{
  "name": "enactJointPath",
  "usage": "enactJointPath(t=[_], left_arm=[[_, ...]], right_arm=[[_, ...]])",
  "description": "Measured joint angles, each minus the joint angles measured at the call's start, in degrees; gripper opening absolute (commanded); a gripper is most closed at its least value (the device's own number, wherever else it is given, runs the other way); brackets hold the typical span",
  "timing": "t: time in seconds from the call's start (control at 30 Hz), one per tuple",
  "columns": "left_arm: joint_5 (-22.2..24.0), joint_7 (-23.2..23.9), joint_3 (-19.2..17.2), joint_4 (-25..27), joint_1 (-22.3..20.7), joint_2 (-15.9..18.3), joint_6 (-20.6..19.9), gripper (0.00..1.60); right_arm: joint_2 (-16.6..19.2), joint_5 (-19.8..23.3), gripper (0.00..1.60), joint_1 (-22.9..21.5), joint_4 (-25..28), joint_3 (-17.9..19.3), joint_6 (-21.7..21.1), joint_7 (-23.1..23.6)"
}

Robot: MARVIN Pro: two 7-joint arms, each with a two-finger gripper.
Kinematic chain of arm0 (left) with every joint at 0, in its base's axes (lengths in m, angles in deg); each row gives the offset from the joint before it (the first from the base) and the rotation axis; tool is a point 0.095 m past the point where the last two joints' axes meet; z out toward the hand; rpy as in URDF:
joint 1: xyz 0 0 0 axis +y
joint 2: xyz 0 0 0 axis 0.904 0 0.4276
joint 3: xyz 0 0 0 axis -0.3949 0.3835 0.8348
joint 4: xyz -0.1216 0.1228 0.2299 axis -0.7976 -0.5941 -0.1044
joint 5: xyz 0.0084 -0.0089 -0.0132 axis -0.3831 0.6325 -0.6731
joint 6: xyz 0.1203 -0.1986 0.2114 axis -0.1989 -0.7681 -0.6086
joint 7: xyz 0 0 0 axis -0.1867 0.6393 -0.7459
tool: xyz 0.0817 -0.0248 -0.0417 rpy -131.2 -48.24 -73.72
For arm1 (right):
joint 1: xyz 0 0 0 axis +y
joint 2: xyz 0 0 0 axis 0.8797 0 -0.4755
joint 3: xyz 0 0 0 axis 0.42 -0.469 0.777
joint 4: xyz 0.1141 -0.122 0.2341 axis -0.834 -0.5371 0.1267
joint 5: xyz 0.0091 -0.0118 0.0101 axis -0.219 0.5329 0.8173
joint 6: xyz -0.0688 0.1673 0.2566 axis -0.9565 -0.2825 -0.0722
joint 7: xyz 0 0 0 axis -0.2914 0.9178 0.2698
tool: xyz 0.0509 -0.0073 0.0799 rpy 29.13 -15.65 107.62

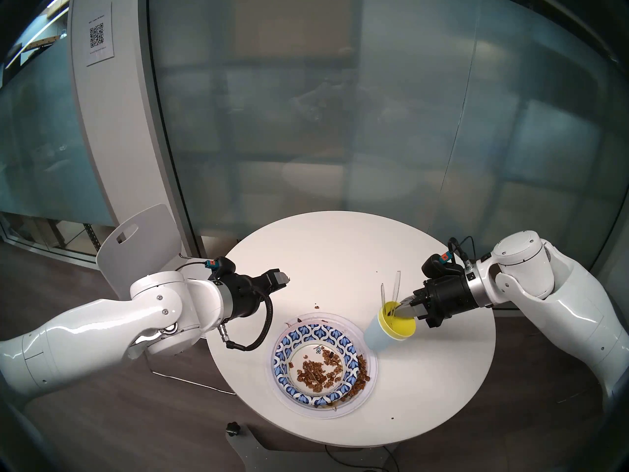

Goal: Stack the plates into one stack

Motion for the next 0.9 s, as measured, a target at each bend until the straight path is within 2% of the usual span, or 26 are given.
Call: enactJointPath(t=[0.17,0.33,0.67,0.9], left_arm=[[0.00,-0.09,0.09,-0.02,-0.15,-0.08,-0.02,1.60],[-0.22,-0.16,0.22,-0.04,-0.20,-0.13,0.01,1.60],[-0.74,-0.35,0.21,-0.42,-0.23,0.04,0.38,1.60],[-0.73,-0.39,0.13,-0.70,-0.27,0.66,0.59,1.60]], right_arm=[[-0.85,2.03,0.00,1.50,2.46,1.04,0.29,0.26],[-2.40,2.69,0.00,2.19,3.70,0.52,0.42,0.09],[-7.38,2.12,0.00,1.05,3.69,-5.09,0.66,-1.73],[-11.18,-0.13,0.00,-1.81,0.10,-9.28,1.31,-1.88]])
